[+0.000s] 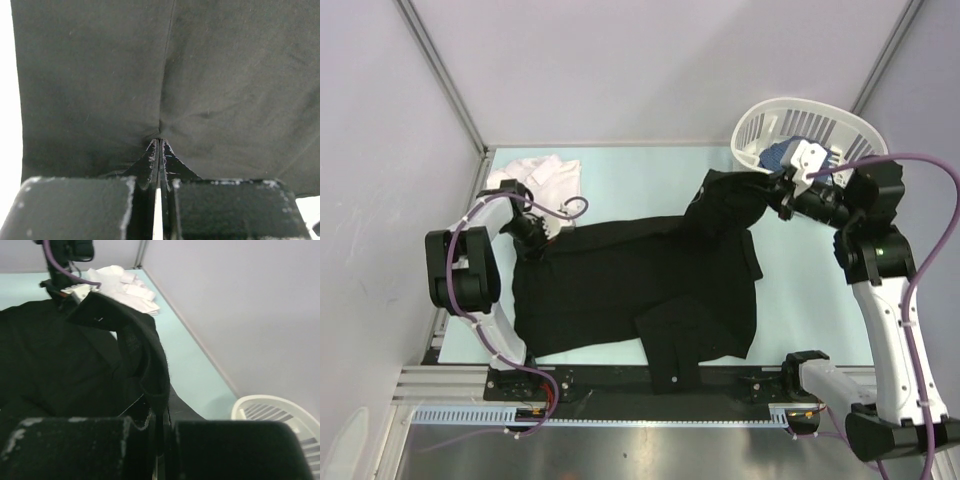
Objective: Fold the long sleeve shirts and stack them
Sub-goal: Fold the shirt
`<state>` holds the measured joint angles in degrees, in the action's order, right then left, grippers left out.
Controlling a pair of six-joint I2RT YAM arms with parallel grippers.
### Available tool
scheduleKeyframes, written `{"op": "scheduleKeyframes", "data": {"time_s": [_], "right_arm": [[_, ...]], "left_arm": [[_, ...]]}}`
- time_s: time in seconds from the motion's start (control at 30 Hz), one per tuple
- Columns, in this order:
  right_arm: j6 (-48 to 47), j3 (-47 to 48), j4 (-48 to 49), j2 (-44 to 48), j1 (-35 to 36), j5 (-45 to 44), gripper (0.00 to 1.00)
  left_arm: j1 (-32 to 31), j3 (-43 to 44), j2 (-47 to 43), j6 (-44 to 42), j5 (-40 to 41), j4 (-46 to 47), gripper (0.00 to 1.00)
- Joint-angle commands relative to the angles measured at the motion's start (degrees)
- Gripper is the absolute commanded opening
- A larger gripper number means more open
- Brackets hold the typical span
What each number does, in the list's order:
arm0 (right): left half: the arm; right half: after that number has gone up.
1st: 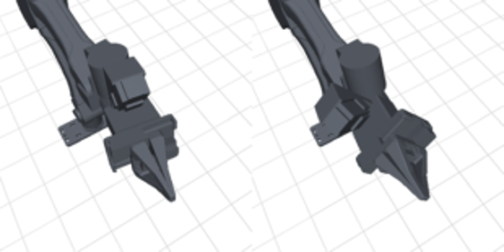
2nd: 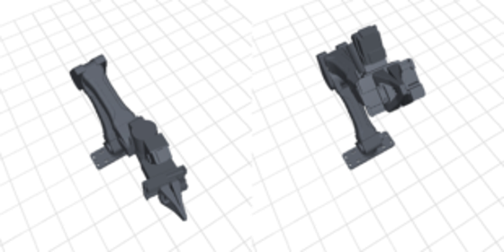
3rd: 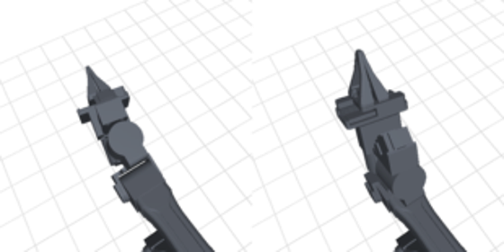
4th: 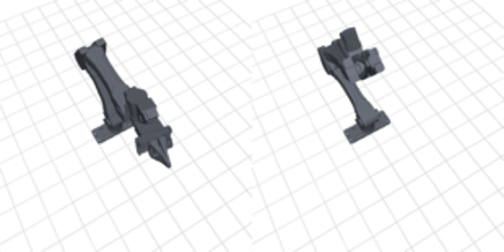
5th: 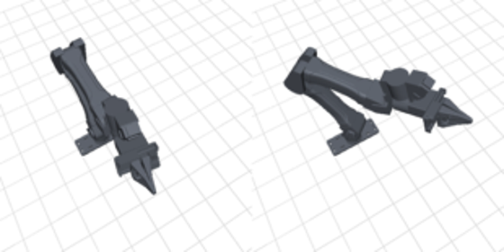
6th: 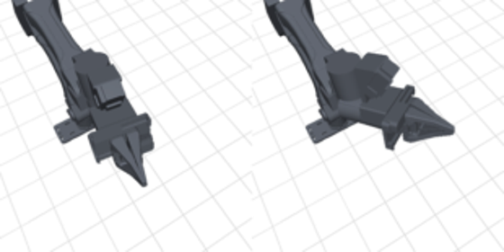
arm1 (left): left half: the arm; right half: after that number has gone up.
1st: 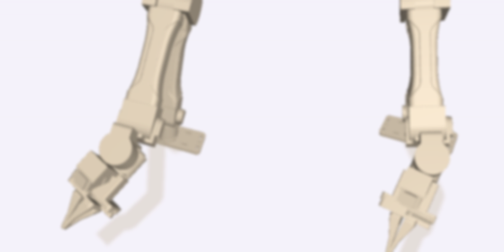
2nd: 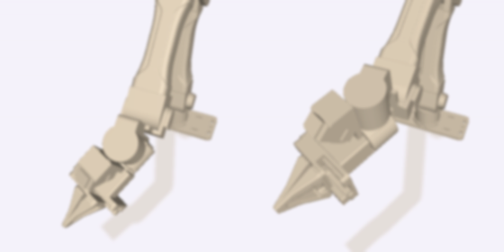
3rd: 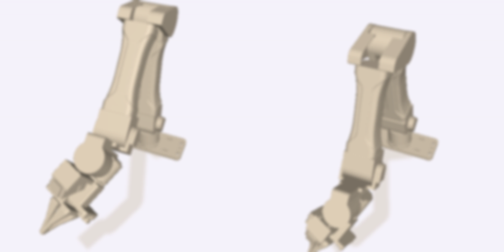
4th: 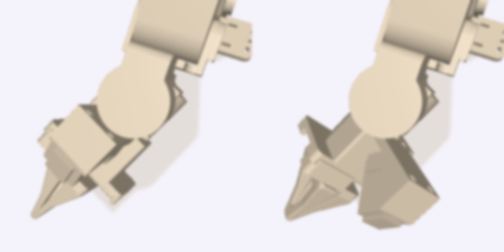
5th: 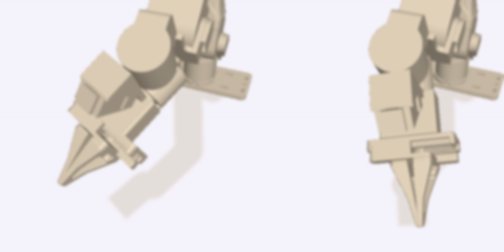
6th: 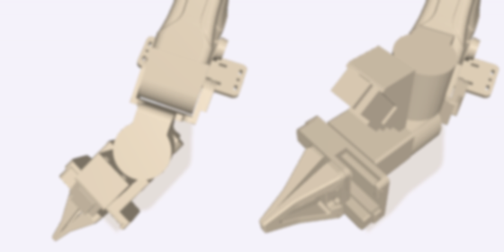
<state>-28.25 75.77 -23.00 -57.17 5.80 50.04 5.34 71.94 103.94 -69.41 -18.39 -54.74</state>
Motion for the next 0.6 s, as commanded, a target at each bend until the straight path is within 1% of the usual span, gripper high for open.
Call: {"op": "scheduleKeyframes", "data": {"time_s": [0.0,0.07,0.23,0.37,0.5,0.53,0.57], "right_arm": [[-2.68,-0.36,-9.24,5.65,1.66,0.94,0.00],[-2.95,-1.14,-11.70,6.80,1.84,0.15,0.00],[-4.00,-1.23,-14.17,8.83,1.93,-0.91,0.00],[-6.73,-2.02,-17.07,8.65,1.76,-1.88,0.00],[-9.27,-1.33,-22.95,8.48,1.93,1.37,0.00],[-12.76,-1.15,-26.70,8.56,2.02,1.98,0.00],[-13.75,-1.50,-27.79,8.91,2.02,2.69,0.00]], "left_arm": [[-1.12,-1.54,-4.53,0.15,-0.86,3.32,0.00],[-1.21,-1.63,-5.15,0.06,-0.94,3.32,0.00],[-1.21,-1.02,-7.52,-0.72,-1.65,1.31,0.00],[-1.21,-2.07,-9.37,-3.18,0.37,0.34,0.00],[-1.21,-2.42,-9.02,-3.55,1.78,0.60,0.00],[-1.13,-2.07,-8.58,-3.02,1.96,0.60,0.05],[-1.21,-1.72,-8.49,-2.49,1.96,0.51,0.13]]}}
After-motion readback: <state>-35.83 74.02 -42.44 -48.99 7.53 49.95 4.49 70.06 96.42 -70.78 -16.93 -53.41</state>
